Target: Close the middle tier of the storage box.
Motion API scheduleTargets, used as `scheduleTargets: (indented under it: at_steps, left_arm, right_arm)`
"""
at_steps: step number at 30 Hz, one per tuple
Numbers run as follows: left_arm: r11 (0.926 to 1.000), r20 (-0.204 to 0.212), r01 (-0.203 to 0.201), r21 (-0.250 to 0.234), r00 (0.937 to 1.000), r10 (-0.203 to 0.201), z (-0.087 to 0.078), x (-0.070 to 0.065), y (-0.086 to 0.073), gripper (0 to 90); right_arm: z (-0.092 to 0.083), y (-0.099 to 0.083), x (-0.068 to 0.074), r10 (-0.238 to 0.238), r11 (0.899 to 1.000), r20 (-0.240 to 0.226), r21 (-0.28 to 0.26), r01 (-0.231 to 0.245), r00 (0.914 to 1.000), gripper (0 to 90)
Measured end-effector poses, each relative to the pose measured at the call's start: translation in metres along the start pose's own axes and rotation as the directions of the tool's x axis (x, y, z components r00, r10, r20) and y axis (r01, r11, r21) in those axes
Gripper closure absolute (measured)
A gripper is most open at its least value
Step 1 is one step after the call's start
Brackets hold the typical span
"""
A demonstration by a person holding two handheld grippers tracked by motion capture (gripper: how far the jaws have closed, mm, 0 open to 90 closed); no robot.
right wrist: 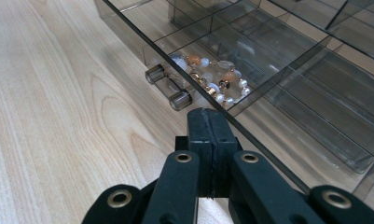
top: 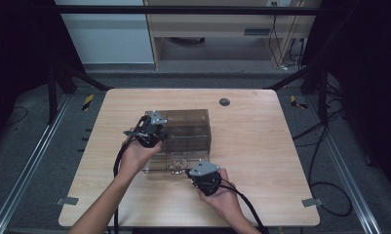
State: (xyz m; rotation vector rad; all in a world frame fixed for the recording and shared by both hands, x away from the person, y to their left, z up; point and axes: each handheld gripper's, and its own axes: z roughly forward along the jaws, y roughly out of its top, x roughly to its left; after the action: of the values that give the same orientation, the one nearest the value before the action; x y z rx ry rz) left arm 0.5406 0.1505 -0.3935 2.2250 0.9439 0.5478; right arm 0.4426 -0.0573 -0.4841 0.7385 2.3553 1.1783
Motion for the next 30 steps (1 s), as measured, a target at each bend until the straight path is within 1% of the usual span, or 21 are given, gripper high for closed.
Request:
scheduleTargets:
  at_steps: [7, 14, 21, 26, 30]
  left_arm:
    - [1.0, 0.003, 0.003, 0.002, 1.0, -0.003, 0.0, 0.001, 0.0, 89.5]
    - [1.0, 0.0, 0.004, 0.0, 1.0, -0.004, 0.0, 0.0, 0.0, 89.5]
    - [1.0, -0.001, 0.002, 0.003, 1.0, -0.002, 0.0, 0.0, 0.0, 89.5]
    - [1.0, 0.001, 0.004, 0.001, 1.0, -0.004, 0.0, 0.0, 0.001, 89.5]
    - [1.0, -0.002, 0.006, -0.004, 1.0, -0.006, 0.001, -0.002, 0.001, 89.5]
  right_arm:
    - [0.001, 0.001, -0.004, 0.005, 1.0, 0.01, -0.004, -0.005, 0.9999, 90.0]
    - [0.0, 0.002, -0.007, 0.021, 1.0, 0.02, -0.009, -0.021, 0.9996, 90.0]
    - [0.001, 0.003, -0.009, 0.026, 1.0, 0.022, -0.007, -0.026, 0.9994, 90.0]
    - [0.0, 0.005, -0.01, 0.024, 1.0, 0.024, -0.018, -0.023, 0.9994, 90.0]
    - [-0.001, 0.007, -0.011, 0.024, 1.0, 0.023, -0.018, -0.023, 0.9994, 90.0]
